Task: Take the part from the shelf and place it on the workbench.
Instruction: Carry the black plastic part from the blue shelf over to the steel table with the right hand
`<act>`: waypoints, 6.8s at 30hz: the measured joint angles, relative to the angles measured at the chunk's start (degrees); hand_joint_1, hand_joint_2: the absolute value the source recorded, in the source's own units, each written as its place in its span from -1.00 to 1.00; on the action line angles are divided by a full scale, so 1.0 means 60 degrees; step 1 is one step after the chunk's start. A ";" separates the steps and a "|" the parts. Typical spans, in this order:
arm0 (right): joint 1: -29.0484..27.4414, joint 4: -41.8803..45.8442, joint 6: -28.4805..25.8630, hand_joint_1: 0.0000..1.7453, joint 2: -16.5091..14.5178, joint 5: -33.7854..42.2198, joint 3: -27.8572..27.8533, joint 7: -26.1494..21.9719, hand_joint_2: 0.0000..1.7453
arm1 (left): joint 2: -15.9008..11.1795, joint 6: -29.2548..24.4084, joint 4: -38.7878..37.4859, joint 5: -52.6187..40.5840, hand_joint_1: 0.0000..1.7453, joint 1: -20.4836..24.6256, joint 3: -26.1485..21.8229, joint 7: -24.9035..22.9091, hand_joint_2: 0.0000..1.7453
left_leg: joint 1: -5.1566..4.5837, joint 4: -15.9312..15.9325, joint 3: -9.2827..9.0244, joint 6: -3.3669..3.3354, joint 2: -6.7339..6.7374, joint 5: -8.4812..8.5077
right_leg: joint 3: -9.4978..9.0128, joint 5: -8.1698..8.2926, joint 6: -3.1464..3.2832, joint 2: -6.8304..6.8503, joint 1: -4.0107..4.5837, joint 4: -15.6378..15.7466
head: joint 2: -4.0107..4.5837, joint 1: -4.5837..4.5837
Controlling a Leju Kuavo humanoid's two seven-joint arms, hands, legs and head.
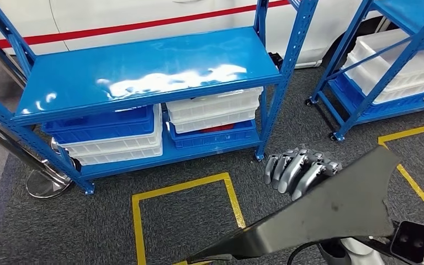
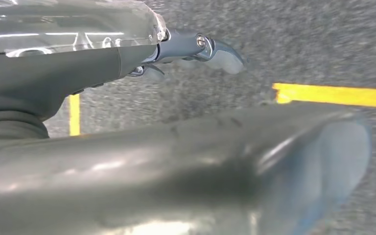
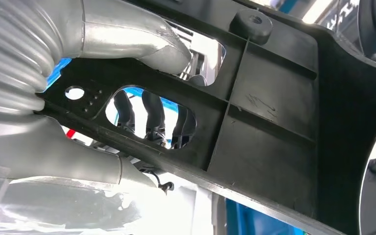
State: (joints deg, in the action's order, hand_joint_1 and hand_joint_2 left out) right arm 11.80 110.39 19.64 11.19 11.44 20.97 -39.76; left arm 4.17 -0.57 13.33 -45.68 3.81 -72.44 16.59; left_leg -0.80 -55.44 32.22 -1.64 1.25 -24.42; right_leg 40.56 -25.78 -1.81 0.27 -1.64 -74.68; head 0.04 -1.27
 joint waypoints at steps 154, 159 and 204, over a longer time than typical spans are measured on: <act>-0.1299 0.0841 -0.1392 0.46 -0.0154 -0.2874 -0.0113 0.0019 1.00 | -0.0908 -0.0903 0.0309 -0.0114 -1.00 -0.0102 -0.0984 -0.0321 -1.00 | 0.0205 -0.0360 -0.0106 0.0066 0.0375 -0.0434 | -0.0202 -0.0883 0.0195 -0.0011 0.0186 0.0636 | 0.0001 0.0172; -0.1112 0.0924 -0.1227 0.46 -0.0225 -0.2837 -0.0064 0.0103 1.00 | -0.0882 -0.0867 0.0325 -0.0144 -1.00 -0.0066 -0.1015 -0.0303 -1.00 | 0.0125 -0.0385 -0.0183 0.0258 0.0810 -0.0511 | -0.1257 -0.0257 0.0384 0.0505 0.0374 0.2687 | 0.0001 0.0168; 0.0206 0.1305 0.0204 0.46 -0.0942 -0.1123 0.0121 0.0686 1.00 | -0.0697 -0.0290 0.0240 -0.0246 -1.00 0.0097 -0.1173 -0.0033 -1.00 | 0.0340 -0.1735 0.0442 0.0600 -0.0314 -0.0885 | -0.1091 -0.0057 0.0523 -0.0623 0.0222 0.2655 | 0.0000 0.0197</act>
State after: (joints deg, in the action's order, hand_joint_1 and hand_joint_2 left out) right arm 13.04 118.22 20.86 5.54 4.70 21.69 -35.64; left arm -0.01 -2.31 14.78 -47.16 4.39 -79.48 16.39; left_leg 1.24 -65.86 34.87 1.96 -0.63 -29.73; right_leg 34.02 -26.13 1.33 -3.46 -0.31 -58.75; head 0.04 -0.09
